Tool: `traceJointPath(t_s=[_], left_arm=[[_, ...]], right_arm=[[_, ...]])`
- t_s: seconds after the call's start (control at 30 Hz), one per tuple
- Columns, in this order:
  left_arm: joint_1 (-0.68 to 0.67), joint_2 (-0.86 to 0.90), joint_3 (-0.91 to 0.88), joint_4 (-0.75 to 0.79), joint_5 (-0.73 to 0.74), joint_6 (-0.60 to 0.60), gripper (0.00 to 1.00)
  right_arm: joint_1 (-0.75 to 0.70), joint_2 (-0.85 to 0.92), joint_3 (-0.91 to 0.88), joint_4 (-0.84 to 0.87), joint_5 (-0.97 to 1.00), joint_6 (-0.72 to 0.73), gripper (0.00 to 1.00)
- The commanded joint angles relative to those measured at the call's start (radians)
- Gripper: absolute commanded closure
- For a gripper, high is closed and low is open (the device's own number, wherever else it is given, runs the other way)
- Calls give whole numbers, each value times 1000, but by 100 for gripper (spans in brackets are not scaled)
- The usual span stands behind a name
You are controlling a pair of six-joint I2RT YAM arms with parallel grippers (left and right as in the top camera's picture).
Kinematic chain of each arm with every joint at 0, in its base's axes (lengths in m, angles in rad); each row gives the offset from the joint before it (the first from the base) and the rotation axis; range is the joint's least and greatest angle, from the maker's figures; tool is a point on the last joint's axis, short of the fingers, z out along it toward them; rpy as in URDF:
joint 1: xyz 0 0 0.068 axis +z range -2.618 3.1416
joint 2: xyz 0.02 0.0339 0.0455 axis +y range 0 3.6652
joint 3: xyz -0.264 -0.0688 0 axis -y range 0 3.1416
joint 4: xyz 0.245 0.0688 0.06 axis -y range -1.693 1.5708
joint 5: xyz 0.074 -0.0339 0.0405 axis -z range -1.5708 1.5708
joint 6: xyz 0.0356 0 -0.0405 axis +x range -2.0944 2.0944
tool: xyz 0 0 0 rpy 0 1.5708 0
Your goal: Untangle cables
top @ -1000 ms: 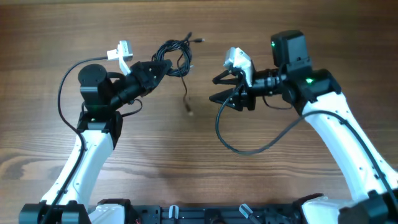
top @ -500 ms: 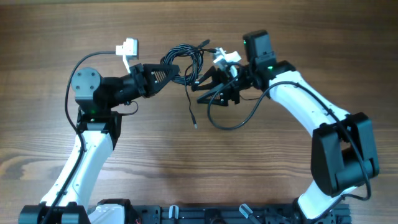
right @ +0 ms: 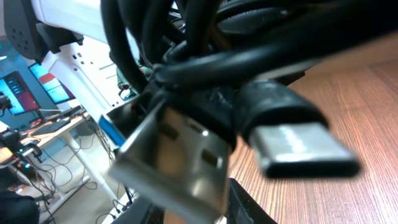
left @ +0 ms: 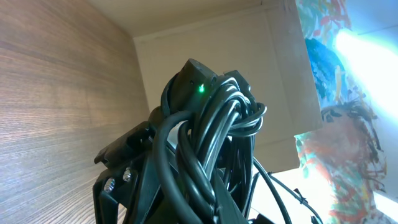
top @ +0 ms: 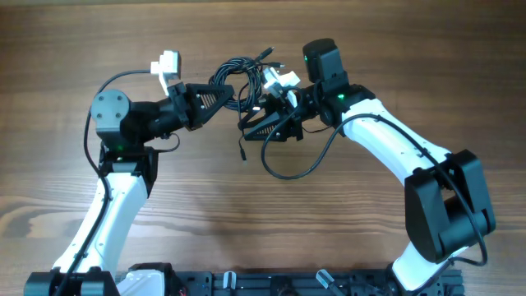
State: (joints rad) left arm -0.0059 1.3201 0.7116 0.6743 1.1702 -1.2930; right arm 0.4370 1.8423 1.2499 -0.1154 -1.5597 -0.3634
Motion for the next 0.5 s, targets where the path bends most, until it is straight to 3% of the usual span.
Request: traceJointPath(t_s=[0.0,0.47], left_arm=[[15,-11,13,7,7,-6,94],[17,-11,13,6,-45,5,93]], right_arm=[[26,16,5,-4,-64,26,65],[60,16,5,0,-64,31,69]])
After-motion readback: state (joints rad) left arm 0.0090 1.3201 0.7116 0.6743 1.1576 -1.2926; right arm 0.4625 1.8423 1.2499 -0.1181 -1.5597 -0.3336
